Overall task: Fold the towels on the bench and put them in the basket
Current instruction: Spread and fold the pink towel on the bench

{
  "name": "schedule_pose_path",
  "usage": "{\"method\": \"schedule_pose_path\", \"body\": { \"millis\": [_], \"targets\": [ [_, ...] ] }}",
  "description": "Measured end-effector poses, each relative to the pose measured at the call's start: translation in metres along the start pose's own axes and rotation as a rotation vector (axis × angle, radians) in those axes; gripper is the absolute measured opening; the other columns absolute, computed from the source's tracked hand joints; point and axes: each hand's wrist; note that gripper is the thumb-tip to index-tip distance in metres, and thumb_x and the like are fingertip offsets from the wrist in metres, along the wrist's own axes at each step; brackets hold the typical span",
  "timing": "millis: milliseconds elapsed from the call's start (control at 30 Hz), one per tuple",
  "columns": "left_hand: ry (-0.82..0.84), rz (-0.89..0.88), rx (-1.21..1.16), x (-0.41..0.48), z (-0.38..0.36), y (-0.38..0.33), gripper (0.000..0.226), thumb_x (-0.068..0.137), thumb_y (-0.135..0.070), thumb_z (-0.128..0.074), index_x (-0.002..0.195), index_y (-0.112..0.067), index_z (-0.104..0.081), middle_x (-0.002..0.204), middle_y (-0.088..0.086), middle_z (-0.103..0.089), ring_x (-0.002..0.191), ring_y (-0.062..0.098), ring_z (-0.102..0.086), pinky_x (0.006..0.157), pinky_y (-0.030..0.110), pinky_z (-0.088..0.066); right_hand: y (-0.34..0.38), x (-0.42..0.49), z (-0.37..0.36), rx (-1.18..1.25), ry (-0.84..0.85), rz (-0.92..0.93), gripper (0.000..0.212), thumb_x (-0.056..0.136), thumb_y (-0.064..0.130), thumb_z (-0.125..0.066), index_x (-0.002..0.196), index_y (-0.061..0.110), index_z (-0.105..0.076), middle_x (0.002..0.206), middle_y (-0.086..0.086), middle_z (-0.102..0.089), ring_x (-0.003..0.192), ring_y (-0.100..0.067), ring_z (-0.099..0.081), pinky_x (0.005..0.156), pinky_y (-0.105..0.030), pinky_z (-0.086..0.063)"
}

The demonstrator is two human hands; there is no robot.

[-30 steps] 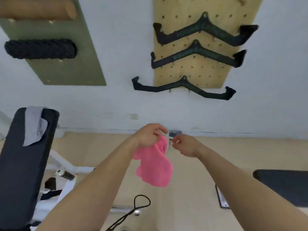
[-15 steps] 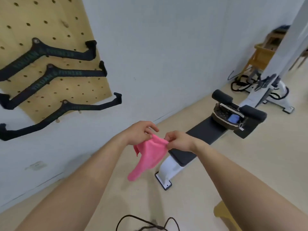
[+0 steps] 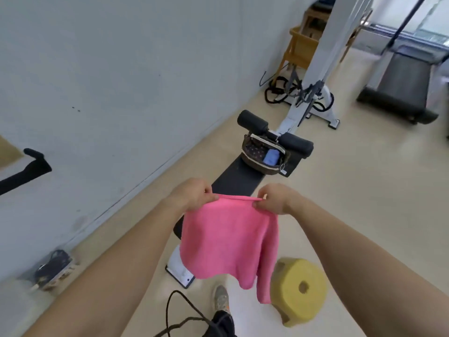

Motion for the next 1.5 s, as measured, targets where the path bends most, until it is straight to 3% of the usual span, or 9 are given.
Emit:
{"method": "schedule_pose_path", "body": {
  "millis": [233,433,600,767,867,1033,1167,1333,1500],
  "targets": [
    [-0.025,0.024,-0.082,0.125,0.035,0.005,0.04,0.095,-0.044,-0.058,0.066,-0.016,-0.055,0.069,0.002,-0.055,0.065,0.02,-0.049,0.059,0.033,-0.036,-0.054,0.1,0.071,-0.07,0.037,-0.06,0.043,0.093,0.052,-0.049,0.064,0.021,-0.054,0.07,0.003,-0.059,0.072,-0.02,-0.055,0.061,-0.032,-0.039],
    [-0.093,0.136,-0.103,0.175,0.058,0.021,0.038,0.096,-0.048,-0.051,0.068,-0.022,-0.055,0.071,0.0,-0.064,0.069,0.022,-0.062,0.06,0.034,-0.044,-0.058,0.168,0.111,-0.231,0.083,-0.045,0.042,0.092,0.059,-0.037,0.086,0.021,-0.054,0.092,0.0,-0.063,0.086,-0.022,-0.059,0.085,-0.037,-0.051],
    [-0.19,0.286,-0.115,0.193,0.075,0.043,0.03,0.097,-0.048,-0.054,0.084,-0.023,-0.064,0.079,-0.004,-0.064,0.076,0.018,-0.062,0.061,0.032,-0.044,-0.054,0.234,0.139,-0.254,0.104,0.092,0.047,0.094,0.056,-0.043,0.064,0.02,-0.05,0.067,0.002,-0.055,0.061,-0.016,-0.051,0.059,-0.031,-0.04],
    [-0.272,0.472,-0.191,0.205,0.072,0.058,0.031,0.097,-0.048,-0.054,0.082,-0.023,-0.063,0.079,-0.004,-0.063,0.069,0.014,-0.058,0.059,0.031,-0.04,-0.045,0.316,0.154,-0.296,0.14,0.292,0.041,0.094,0.046,-0.049,0.071,0.013,-0.054,0.072,-0.003,-0.058,0.069,-0.022,-0.055,0.059,-0.031,-0.041],
    [-0.297,0.615,-0.224,0.205,0.057,0.056,0.029,0.097,-0.048,-0.053,0.086,-0.023,-0.062,0.075,-0.007,-0.058,0.059,0.011,-0.052,0.056,0.029,-0.036,-0.043,0.359,0.152,-0.305,0.199,0.39,0.04,0.092,0.043,-0.051,0.065,0.013,-0.049,0.066,-0.003,-0.052,0.067,-0.025,-0.052,0.056,-0.03,-0.036],
    [-0.259,0.793,-0.298,0.193,0.004,0.042,0.028,0.094,-0.052,-0.055,0.085,-0.027,-0.062,0.087,-0.007,-0.061,0.083,0.018,-0.057,0.067,0.031,-0.042,-0.051,0.396,0.136,-0.447,0.343,0.543,0.045,0.096,0.047,-0.044,0.068,0.014,-0.057,0.069,-0.001,-0.06,0.071,-0.023,-0.058,0.064,-0.03,-0.042],
    [-0.18,0.901,-0.347,0.181,-0.053,0.027,0.029,0.093,-0.052,-0.055,0.08,-0.026,-0.061,0.085,-0.005,-0.063,0.083,0.02,-0.06,0.068,0.031,-0.044,-0.076,0.411,0.112,-0.625,0.53,0.595,0.02,0.089,0.032,-0.048,0.078,0.018,-0.056,0.084,-0.002,-0.059,0.081,-0.025,-0.055,0.068,-0.03,-0.044],
    [-0.051,0.886,-0.377,0.175,-0.103,0.015,0.034,0.096,-0.046,-0.052,0.072,-0.023,-0.059,0.07,-0.003,-0.06,0.068,0.017,-0.054,0.059,0.029,-0.038,-0.112,0.405,0.089,-0.58,0.569,0.545,0.031,0.086,0.035,-0.049,0.059,0.019,-0.044,0.055,0.003,-0.047,0.055,-0.019,-0.044,0.058,-0.029,-0.036],
    [-0.027,0.861,-0.425,0.182,-0.121,0.034,0.035,0.094,-0.046,-0.051,0.081,-0.017,-0.066,0.079,0.0,-0.065,0.072,0.017,-0.057,0.071,0.034,-0.048,-0.11,0.416,0.075,-0.542,0.53,0.523,0.041,0.095,0.042,-0.052,0.064,0.016,-0.045,0.063,0.001,-0.046,0.059,-0.019,-0.043,0.06,-0.034,-0.034]
  ]
}}
Point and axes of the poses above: each hand's wrist, its own x-axis towards the middle knuckle, its own z-axis out of the back of the hand, y = z × x
